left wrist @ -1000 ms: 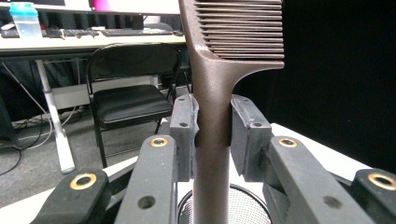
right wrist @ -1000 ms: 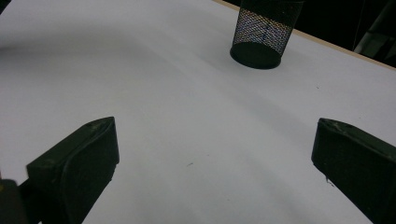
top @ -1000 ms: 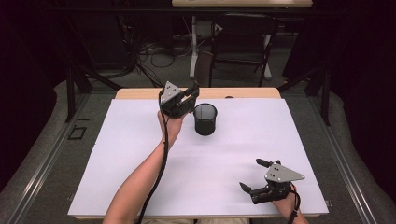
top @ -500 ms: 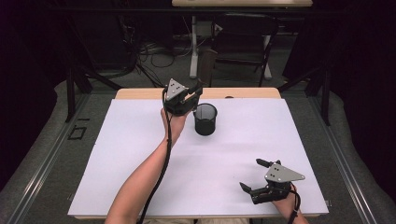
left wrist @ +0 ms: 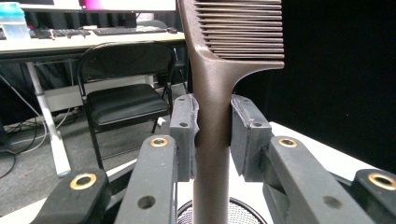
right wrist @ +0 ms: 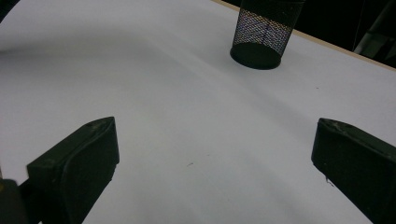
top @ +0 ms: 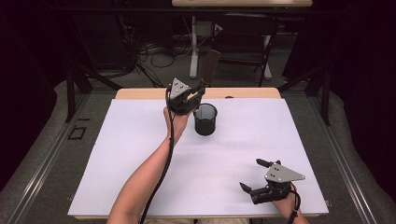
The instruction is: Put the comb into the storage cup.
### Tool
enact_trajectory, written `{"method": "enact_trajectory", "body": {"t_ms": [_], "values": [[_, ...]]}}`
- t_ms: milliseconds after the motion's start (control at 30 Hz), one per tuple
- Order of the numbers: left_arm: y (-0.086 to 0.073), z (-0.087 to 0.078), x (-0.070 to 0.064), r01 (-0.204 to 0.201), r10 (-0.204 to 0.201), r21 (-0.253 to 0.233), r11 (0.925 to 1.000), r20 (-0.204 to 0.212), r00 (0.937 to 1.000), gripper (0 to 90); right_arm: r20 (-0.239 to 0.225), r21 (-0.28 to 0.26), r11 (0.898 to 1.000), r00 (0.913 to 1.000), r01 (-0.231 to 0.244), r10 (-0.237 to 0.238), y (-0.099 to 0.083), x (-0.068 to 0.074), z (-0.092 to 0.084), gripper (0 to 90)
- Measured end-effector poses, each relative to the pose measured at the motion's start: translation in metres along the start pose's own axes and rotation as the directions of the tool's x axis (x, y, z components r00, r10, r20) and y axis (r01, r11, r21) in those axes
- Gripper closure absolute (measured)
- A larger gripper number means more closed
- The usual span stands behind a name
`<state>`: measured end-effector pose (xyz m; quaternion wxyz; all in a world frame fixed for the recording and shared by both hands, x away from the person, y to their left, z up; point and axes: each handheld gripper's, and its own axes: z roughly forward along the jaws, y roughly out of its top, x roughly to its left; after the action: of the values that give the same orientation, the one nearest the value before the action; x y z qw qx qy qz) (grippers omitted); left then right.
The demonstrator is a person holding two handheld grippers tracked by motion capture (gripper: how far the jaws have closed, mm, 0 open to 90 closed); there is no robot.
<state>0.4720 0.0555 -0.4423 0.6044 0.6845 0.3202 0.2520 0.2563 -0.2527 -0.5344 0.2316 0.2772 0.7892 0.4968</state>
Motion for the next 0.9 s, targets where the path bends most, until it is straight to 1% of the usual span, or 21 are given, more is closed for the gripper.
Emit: {"method": "enact_trajectory", "body": {"t_ms": [200,367,600,767,900], "values": [[-0.002,0.003,-0.001,-0.006,0.006,0.006,1.0,0.008,0.9999,72.4,0.0,0.004,1.0,1.0,0.0,0.0,0.0,0.0,0.0,0.5],[-0.003,0.006,-0.002,-0.008,0.008,0.0,1.0,0.012,0.9999,72.4,0.0,0.0,1.0,1.0,-0.002,0.002,0.0,0.0,0.0,0.5],[-0.004,0.01,-0.002,-0.014,0.014,0.018,0.9997,0.019,0.9997,72.4,-0.001,0.0,1.0,1.0,-0.003,0.003,0.0,0.0,0.0,0.5],[-0.004,0.012,-0.003,-0.012,0.012,0.012,0.9999,0.021,0.9997,72.4,-0.002,0.0,1.0,1.0,-0.004,0.004,0.0,0.0,0.0,0.5],[-0.005,0.014,-0.004,-0.018,0.018,0.011,0.9998,0.023,0.9996,72.4,-0.002,0.0,1.0,1.0,-0.005,0.005,0.0,0.0,0.0,0.5]]}}
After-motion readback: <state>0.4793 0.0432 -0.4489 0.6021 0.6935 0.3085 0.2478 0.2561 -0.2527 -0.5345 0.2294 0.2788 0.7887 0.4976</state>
